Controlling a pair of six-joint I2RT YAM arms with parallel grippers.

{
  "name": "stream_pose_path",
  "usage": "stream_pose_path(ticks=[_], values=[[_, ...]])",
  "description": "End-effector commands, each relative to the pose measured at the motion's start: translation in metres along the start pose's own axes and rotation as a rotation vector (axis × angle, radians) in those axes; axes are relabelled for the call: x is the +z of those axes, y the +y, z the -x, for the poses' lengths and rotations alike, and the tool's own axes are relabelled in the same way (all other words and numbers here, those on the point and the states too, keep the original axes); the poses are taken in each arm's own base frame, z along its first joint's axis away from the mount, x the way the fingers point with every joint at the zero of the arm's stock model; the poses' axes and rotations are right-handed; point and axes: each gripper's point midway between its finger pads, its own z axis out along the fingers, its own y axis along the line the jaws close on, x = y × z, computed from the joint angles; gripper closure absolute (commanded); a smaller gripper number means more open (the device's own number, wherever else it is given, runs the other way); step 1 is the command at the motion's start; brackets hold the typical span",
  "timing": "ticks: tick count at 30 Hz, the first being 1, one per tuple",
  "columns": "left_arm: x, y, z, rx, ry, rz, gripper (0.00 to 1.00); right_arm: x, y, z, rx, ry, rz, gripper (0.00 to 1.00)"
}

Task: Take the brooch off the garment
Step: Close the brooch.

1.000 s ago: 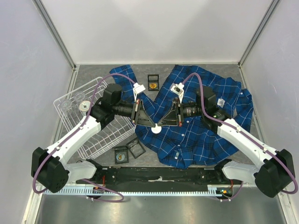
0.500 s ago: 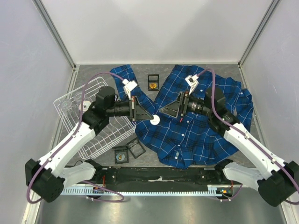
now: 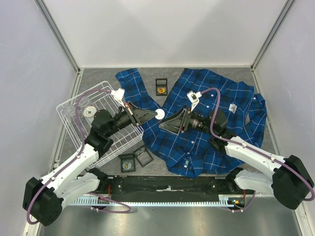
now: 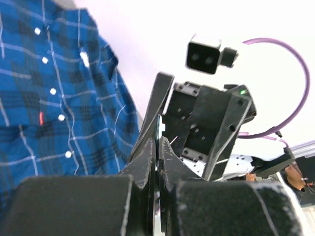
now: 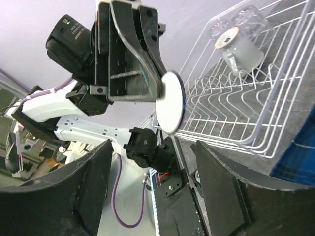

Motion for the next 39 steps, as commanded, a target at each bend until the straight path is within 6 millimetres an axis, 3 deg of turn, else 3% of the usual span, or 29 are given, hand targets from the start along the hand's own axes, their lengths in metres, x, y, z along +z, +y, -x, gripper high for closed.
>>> stream_pose_path(ticks=[1, 10, 39], values=[[-0.007, -0.045, 0.04, 0.049, -0.181, -0.137, 0.98, 0.01, 0.034, 0.026, -0.101, -0.106, 0.125, 0.27], [-0.012, -0.045, 0.035, 0.046, -0.188, -0.167, 0.98, 0.01, 0.04, 0.04, -0.082, -0.193, 0.158, 0.47], [-0.018, -0.038, 0.026, 0.081, -0.198, -0.197, 0.98, 0.032, 0.045, 0.041, 0.026, -0.231, 0.206, 0.71]])
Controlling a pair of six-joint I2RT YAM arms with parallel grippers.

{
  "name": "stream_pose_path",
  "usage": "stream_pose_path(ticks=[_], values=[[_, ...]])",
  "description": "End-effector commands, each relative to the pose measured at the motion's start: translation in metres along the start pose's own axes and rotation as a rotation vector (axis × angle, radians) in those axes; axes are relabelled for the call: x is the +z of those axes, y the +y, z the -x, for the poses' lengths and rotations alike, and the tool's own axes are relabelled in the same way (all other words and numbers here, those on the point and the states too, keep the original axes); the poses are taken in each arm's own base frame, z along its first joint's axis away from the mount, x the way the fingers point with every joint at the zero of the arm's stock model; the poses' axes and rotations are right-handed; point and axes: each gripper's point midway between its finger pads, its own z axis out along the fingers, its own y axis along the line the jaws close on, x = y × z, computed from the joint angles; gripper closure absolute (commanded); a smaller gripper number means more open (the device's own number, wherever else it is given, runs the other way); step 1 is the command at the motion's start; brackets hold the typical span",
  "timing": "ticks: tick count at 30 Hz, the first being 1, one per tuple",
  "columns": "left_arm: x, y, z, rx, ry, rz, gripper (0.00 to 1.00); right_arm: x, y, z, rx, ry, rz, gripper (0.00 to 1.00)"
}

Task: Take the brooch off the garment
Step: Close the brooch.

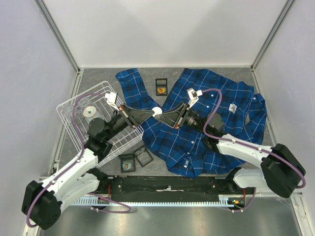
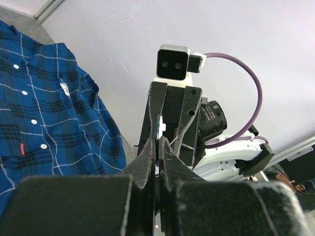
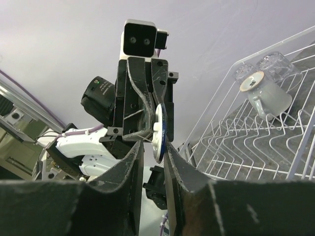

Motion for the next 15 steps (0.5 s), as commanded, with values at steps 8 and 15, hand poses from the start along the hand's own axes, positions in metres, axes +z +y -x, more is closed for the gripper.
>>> stream_pose_path(ticks=[8, 15], values=[[-0.009, -0.0092, 0.0062, 0.119, -0.051, -0.054, 0.98, 0.0097, 0.0204, 0.0189, 0.016, -0.086, 0.069, 0.72], [-0.0113, -0.0092, 0.006, 0.137, -0.056, -0.055, 0.98, 0.0101, 0.021, 0.0145, 0.03, -0.079, 0.067, 0.7]])
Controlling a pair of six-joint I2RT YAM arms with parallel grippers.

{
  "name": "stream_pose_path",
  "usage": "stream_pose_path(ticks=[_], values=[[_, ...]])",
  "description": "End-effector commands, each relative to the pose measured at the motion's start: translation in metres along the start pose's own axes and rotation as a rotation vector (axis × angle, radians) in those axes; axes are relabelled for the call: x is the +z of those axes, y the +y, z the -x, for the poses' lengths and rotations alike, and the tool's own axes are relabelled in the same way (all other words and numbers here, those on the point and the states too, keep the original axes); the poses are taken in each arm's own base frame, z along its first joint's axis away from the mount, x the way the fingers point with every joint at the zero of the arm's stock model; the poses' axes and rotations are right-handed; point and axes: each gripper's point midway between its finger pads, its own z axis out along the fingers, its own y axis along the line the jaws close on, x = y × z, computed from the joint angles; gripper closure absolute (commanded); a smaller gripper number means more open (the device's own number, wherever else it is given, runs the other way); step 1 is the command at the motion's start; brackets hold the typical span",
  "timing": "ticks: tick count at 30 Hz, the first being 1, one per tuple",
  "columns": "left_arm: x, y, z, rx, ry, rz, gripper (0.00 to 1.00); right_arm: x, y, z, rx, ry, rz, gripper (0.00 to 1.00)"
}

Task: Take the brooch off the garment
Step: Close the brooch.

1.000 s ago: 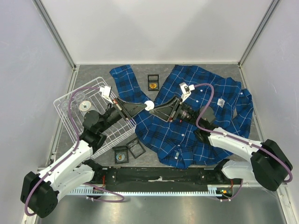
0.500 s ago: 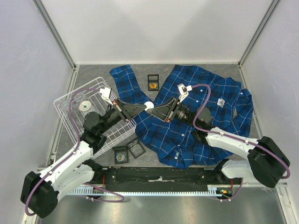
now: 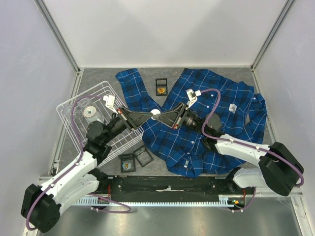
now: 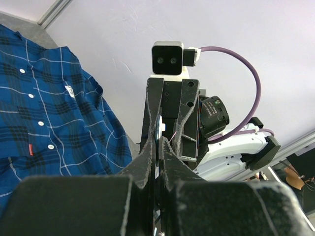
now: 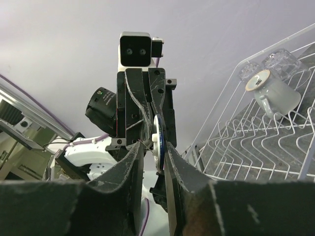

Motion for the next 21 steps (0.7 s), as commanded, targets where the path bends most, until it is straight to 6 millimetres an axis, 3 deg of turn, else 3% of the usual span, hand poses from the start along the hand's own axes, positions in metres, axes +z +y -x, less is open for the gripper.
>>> stream_pose_path(ticks=[1, 16, 21], values=[[-0.001, -0.009, 0.012, 0.098, -0.052, -0.034, 0.98, 0.005, 0.022, 0.013, -0.024, -0.056, 0.068, 0.68], [-0.007, -0.015, 0.017, 0.211, -0.088, -0.002, 0.98, 0.011, 0.013, 0.005, 0.022, -0.105, 0.022, 0.75], [-0.008, -0.014, 0.016, 0.247, -0.085, 0.015, 0.98, 0.01, 0.01, 0.007, 0.026, -0.119, 0.001, 0.73]])
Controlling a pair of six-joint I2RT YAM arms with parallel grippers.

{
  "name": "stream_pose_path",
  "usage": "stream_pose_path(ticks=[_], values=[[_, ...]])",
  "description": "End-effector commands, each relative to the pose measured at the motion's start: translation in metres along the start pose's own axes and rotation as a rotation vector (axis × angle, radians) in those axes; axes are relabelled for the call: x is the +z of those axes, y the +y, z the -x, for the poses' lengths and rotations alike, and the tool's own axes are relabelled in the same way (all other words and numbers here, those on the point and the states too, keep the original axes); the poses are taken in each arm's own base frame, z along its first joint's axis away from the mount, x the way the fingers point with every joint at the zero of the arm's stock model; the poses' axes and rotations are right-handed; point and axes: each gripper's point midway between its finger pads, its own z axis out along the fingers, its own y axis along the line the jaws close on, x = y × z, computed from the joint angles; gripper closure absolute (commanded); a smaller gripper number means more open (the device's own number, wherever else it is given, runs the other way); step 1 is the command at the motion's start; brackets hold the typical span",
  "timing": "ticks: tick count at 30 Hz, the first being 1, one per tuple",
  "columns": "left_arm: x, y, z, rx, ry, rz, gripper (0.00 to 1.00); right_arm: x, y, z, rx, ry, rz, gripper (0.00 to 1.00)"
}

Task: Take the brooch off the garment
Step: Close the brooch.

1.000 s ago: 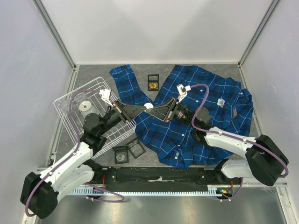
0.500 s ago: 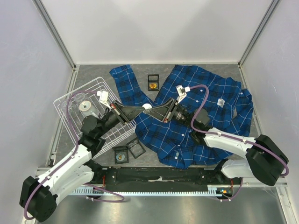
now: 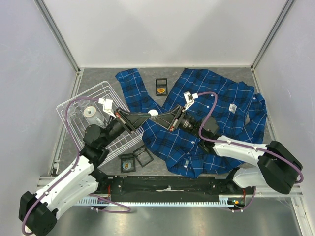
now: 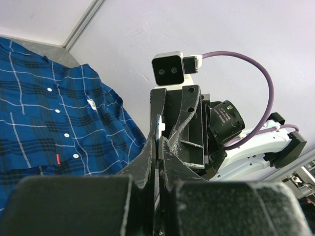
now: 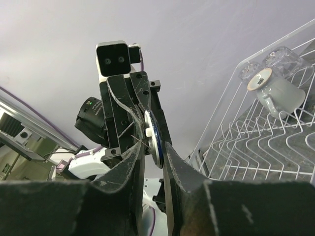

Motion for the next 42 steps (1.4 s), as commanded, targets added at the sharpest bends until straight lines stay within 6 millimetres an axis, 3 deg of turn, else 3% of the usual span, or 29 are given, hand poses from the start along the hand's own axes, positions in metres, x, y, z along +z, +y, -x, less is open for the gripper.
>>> stream_pose_path(ticks=[1, 6, 10, 19, 33, 42], values=[[0.0, -0.007, 0.013, 0.118, -0.048, -0.006, 0.98, 0.001, 0.01, 0.015, -0.006, -0.077, 0.028, 0.73], [-0.001, -0.012, 0.016, 0.167, -0.063, 0.007, 0.98, 0.002, 0.008, 0.018, 0.014, -0.102, 0.018, 0.66], [0.0, -0.014, 0.014, 0.185, -0.069, 0.012, 0.98, 0.005, 0.006, 0.018, 0.035, -0.117, 0.011, 0.67], [0.001, -0.022, 0.014, 0.225, -0.076, 0.015, 0.98, 0.002, -0.002, 0.013, 0.077, -0.133, -0.009, 0.78], [0.0, -0.029, 0.007, 0.323, -0.062, -0.003, 0.98, -0.005, -0.018, 0.01, 0.212, -0.171, -0.042, 0.84], [0.0, -0.036, 0.012, 0.421, -0.068, -0.017, 0.98, -0.008, -0.023, 0.012, 0.386, -0.218, -0.004, 0.93]])
